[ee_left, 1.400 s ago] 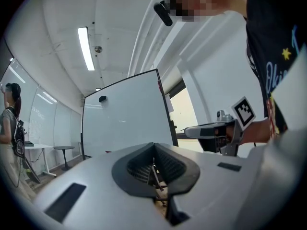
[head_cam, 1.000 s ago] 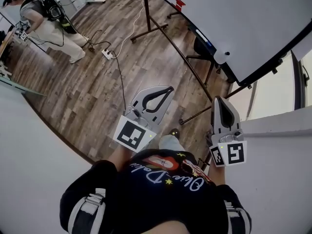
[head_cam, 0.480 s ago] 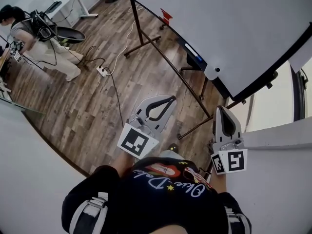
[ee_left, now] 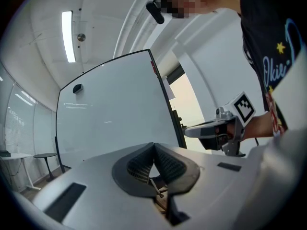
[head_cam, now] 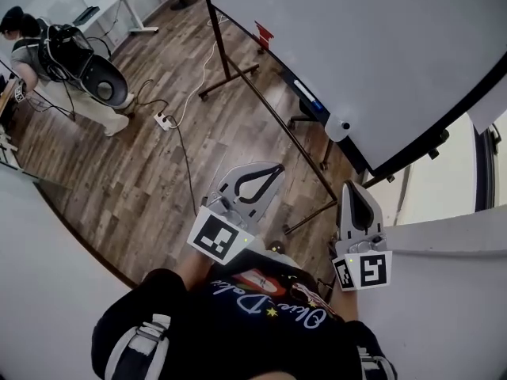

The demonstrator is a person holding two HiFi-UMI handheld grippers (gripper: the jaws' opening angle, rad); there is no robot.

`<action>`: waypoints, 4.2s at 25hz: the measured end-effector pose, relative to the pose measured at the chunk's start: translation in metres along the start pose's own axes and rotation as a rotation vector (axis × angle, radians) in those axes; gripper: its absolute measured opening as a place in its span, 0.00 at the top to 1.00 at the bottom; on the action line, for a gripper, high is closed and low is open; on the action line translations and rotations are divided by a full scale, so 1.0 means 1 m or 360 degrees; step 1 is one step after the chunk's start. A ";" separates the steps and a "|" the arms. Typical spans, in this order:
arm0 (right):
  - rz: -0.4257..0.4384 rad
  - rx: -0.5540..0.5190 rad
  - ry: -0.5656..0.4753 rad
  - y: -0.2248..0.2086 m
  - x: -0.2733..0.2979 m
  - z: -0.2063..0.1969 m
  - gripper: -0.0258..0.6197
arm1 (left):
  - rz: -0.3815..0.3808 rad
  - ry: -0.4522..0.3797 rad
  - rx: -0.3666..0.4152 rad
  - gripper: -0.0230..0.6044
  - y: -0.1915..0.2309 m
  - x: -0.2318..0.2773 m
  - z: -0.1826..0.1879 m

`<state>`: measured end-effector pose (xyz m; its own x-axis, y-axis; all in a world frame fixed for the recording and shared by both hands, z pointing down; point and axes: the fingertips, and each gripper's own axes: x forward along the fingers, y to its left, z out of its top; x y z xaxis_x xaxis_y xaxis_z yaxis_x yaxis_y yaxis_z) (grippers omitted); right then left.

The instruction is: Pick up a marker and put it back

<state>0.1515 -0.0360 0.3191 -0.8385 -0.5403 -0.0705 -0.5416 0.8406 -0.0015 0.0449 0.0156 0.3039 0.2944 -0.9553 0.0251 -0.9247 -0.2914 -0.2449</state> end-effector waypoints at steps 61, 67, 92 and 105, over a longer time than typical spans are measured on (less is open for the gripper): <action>-0.1070 0.0142 0.0443 -0.111 0.134 -0.097 0.79 | -0.1002 -0.0130 -0.0051 0.96 0.119 0.220 -0.062; -0.1115 0.0167 0.0476 -0.114 0.139 -0.104 0.79 | -0.1018 -0.0138 -0.0069 0.96 0.128 0.225 -0.064; -0.1225 0.0041 0.0477 -0.119 0.150 -0.092 0.86 | -0.1034 -0.0142 -0.0103 0.96 0.145 0.225 -0.074; -0.1259 -0.0040 0.0420 -0.120 0.147 -0.055 0.86 | -0.1028 -0.0148 -0.0133 0.96 0.148 0.220 -0.073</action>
<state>0.0898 -0.2179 0.3642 -0.1950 -0.9646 0.1777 -0.9751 0.2101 0.0702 -0.0444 -0.2413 0.3441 0.8127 -0.5799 0.0573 -0.5695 -0.8112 -0.1326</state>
